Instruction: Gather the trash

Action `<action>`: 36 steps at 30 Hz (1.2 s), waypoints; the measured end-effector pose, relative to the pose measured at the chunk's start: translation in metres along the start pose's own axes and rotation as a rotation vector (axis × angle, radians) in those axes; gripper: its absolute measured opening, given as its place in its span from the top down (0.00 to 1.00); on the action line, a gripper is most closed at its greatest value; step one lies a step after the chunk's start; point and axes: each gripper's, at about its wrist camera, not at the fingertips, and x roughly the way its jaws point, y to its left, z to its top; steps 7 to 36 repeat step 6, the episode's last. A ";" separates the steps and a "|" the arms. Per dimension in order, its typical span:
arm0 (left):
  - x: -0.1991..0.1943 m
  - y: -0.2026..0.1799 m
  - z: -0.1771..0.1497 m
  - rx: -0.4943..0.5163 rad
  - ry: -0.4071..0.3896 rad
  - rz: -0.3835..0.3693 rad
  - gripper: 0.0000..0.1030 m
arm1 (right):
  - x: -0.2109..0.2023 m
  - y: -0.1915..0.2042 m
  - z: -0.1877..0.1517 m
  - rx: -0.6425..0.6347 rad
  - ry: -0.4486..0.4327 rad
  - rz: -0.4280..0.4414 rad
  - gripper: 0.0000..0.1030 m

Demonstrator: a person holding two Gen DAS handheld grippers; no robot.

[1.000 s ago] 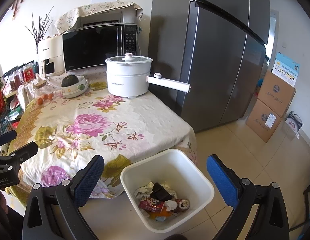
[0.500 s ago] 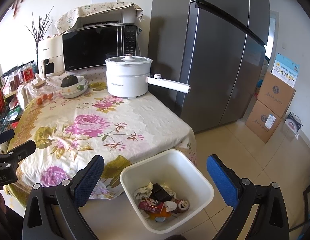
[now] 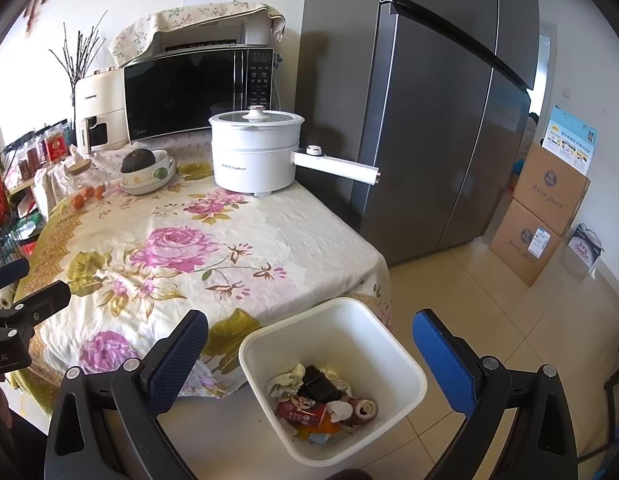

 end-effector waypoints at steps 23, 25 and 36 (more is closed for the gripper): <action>-0.002 0.012 0.019 -0.014 -0.011 -0.025 0.01 | 0.008 0.001 -0.004 -0.001 0.026 0.012 0.00; -0.002 0.012 0.019 -0.014 -0.011 -0.025 0.01 | 0.008 0.001 -0.004 -0.001 0.026 0.012 0.00; -0.002 0.012 0.019 -0.014 -0.011 -0.025 0.01 | 0.008 0.001 -0.004 -0.001 0.026 0.012 0.00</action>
